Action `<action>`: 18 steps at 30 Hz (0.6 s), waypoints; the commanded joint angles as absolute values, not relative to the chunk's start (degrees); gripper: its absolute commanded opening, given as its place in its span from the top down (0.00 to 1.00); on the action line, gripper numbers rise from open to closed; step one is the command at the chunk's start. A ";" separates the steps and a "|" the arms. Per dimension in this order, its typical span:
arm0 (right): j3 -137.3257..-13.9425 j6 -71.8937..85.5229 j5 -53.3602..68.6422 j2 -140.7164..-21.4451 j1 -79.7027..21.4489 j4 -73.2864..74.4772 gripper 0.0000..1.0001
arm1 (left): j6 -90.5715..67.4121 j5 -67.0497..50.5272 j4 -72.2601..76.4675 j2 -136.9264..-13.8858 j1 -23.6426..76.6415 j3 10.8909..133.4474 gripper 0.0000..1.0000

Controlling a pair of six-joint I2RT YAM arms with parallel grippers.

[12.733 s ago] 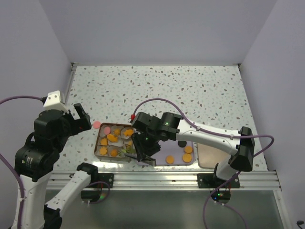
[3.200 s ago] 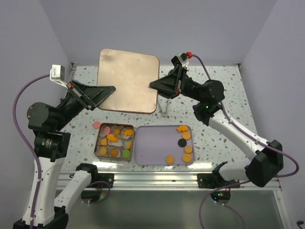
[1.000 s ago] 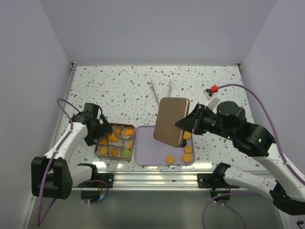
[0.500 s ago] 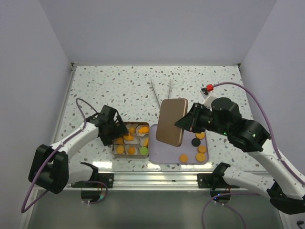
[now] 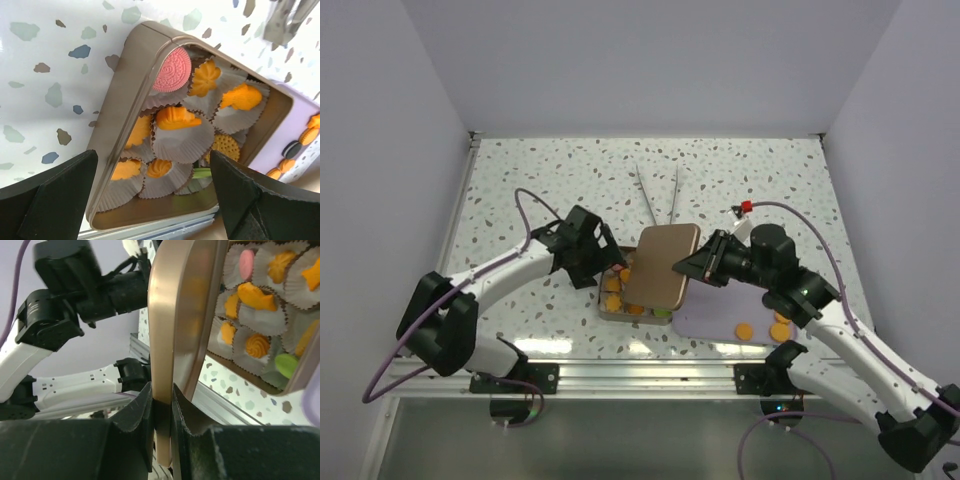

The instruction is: Pack the cookies

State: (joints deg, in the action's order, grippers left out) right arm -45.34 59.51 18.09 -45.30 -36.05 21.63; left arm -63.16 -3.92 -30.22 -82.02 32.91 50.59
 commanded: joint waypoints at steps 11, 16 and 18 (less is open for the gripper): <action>-25.94 80.85 28.04 -55.18 -35.60 -29.69 1.00 | -54.59 -5.10 -36.30 -68.12 18.47 46.41 0.00; -21.54 82.88 29.09 -60.20 -35.51 -37.87 1.00 | -53.61 -5.62 -35.95 -67.59 18.37 43.69 0.00; -20.22 82.88 29.62 -61.69 -35.25 -38.84 1.00 | -53.18 -5.89 -35.60 -67.59 18.37 42.89 0.00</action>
